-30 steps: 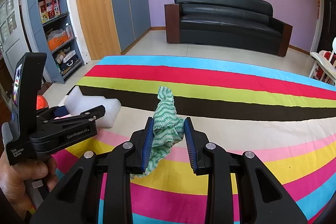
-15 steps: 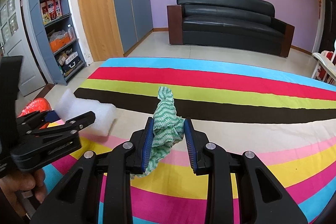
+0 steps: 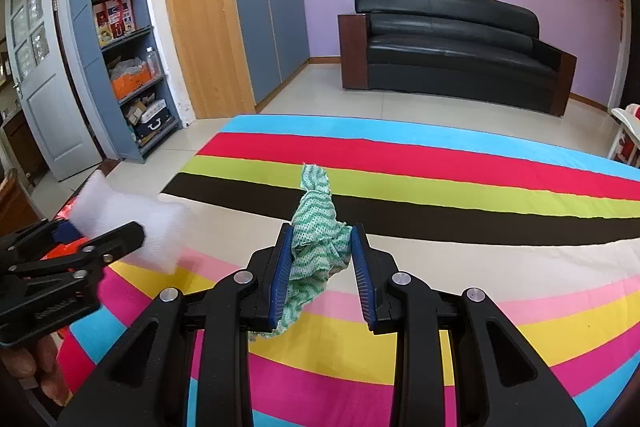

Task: Collect trash
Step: 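Carry foam sleeve and green cloth over the red bin and open both tools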

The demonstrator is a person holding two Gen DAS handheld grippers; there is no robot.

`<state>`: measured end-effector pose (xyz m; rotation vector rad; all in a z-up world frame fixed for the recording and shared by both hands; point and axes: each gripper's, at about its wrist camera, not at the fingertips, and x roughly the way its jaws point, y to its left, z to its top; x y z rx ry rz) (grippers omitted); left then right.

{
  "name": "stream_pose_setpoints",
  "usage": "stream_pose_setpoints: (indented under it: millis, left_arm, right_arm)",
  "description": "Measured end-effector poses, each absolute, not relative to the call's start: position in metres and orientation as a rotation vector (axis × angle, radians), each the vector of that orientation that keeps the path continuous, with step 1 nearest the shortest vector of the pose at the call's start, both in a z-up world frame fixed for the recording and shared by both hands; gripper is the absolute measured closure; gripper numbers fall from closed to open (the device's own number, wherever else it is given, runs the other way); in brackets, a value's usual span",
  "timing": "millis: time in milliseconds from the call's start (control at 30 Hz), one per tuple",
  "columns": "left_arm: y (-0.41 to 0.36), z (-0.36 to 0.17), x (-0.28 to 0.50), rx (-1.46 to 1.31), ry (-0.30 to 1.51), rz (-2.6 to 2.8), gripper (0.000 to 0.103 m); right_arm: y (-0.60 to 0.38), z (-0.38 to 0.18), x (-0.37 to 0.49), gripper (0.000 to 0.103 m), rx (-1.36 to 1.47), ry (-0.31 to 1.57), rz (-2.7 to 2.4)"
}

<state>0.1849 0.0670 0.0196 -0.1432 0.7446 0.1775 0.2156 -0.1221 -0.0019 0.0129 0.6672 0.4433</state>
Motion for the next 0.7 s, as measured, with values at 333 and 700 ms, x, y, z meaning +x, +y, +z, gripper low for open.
stream_pose_setpoints:
  millis: [333, 700]
  left_arm:
    - [0.110, 0.048, 0.134, -0.168, 0.707, 0.251, 0.042]
    - [0.149, 0.068, 0.091, -0.210, 0.667, 0.335, 0.042]
  right_arm:
    - [-0.090, 0.010, 0.206, 0.074, 0.004, 0.654, 0.494]
    - [-0.060, 0.021, 0.191, 0.074, -0.011, 0.645, 0.557]
